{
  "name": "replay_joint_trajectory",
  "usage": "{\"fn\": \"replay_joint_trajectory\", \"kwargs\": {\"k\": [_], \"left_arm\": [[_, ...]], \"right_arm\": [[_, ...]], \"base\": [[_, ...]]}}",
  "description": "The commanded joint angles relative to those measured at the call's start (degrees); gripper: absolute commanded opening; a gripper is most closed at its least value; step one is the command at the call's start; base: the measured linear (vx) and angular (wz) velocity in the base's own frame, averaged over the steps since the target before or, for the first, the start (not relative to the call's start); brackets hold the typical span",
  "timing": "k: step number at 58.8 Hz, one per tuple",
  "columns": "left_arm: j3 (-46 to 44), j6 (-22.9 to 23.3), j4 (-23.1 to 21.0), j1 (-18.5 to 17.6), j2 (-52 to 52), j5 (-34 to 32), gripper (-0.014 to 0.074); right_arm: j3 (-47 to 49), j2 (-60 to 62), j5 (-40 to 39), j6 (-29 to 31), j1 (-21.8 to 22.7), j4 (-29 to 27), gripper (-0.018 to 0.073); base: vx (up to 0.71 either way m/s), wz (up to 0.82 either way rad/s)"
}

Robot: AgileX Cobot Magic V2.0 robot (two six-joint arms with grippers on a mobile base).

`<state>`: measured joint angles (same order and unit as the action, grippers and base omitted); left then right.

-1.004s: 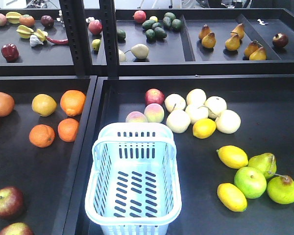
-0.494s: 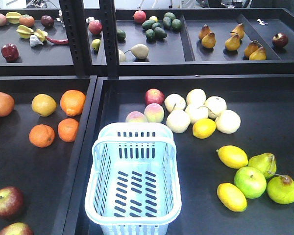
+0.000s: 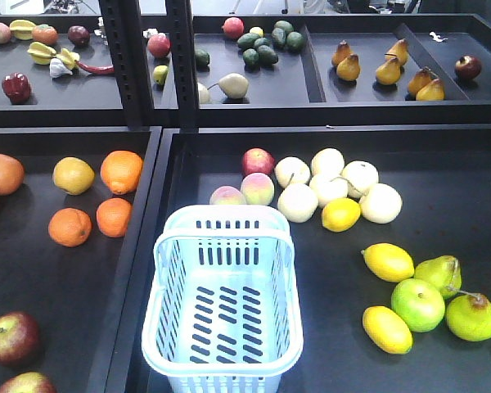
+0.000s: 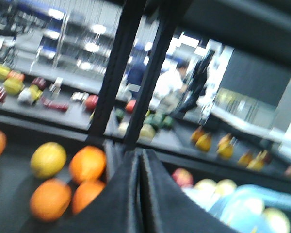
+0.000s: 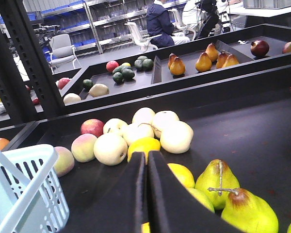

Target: Pick three apples into basket with both arms

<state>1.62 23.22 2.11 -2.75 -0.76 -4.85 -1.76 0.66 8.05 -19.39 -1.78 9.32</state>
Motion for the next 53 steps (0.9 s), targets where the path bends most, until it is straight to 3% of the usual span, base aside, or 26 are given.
{"fn": "replay_joint_trajectory", "kwargs": {"k": [1, 11, 15, 23, 40, 49, 53], "left_arm": [[-2.0, 4.8, -0.5, -0.3, -0.7, -11.3, -0.0006], [-2.2, 19.7, -0.4, -0.3, -0.7, -21.9, -0.0006], [-3.8, 24.2, 0.2, -0.3, -0.6, -21.9, -0.0007], [-11.7, 25.4, 3.0, -0.3, 1.6, -17.0, -0.0007], [-32.3, 26.3, 20.6, -0.3, 18.4, -13.2, -0.0007], [-39.8, 32.8, 30.3, -0.3, 28.7, -14.2, -0.0007], [-42.6, 37.5, 36.9, -0.3, 33.3, -16.9, -0.0007]], "right_arm": [[-0.6, 0.7, -4.1, 0.5, 0.3, 0.8, -0.0005], [-0.6, 0.7, -4.1, 0.5, 0.3, 0.8, -0.0005], [-0.6, 0.7, -4.1, 0.5, 0.3, 0.8, -0.0005], [-0.6, 0.7, -4.1, 0.5, 0.3, 0.8, -0.0005], [-0.6, 0.7, -4.1, 0.5, 0.3, 0.8, -0.0005], [-0.6, 0.7, -4.1, 0.5, 0.3, 0.8, -0.0005], [-0.6, 0.7, -4.1, 0.5, 0.3, 0.8, -0.0005]], "base": [[0.00, 0.00], [0.00, 0.00], [0.00, 0.00], [0.00, 0.00], [0.00, 0.00], [0.00, 0.00], [0.00, 0.00]]}}
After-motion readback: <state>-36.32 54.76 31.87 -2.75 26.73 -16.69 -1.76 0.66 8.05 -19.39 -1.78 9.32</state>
